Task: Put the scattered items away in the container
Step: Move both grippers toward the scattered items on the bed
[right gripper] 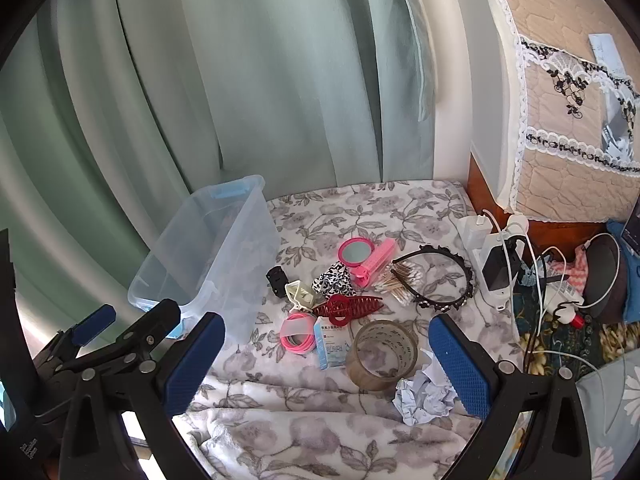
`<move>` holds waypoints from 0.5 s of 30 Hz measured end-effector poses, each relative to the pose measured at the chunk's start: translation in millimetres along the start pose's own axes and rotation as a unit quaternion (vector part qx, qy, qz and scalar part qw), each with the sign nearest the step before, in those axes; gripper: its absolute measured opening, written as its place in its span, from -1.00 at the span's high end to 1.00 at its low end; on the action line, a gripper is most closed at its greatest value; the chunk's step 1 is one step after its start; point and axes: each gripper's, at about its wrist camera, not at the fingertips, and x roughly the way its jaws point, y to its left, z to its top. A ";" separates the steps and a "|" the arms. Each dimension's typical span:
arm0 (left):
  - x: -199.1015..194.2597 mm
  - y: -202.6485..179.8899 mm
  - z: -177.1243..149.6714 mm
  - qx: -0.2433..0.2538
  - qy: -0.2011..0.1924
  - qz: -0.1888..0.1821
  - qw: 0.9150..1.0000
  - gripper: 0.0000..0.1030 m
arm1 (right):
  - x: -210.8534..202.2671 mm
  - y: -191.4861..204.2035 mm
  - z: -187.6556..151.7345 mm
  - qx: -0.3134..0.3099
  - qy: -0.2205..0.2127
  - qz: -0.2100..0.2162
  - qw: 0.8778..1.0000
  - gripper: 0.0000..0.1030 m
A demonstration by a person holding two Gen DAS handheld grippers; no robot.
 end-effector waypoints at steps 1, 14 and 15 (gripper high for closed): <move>-0.3 -0.5 0.5 0.001 0.001 -0.001 1.000 -1.00 | -1.0 0.2 0.1 0.001 -0.001 0.001 1.000 -1.00; -9.5 -4.1 0.5 -0.002 -0.006 0.003 1.000 -1.00 | -9.6 4.2 2.9 -0.005 -0.008 0.016 1.000 -1.00; -9.6 -4.0 0.2 -0.001 -0.007 0.004 1.000 -1.00 | -10.1 5.1 3.1 -0.006 -0.008 0.017 1.000 -1.00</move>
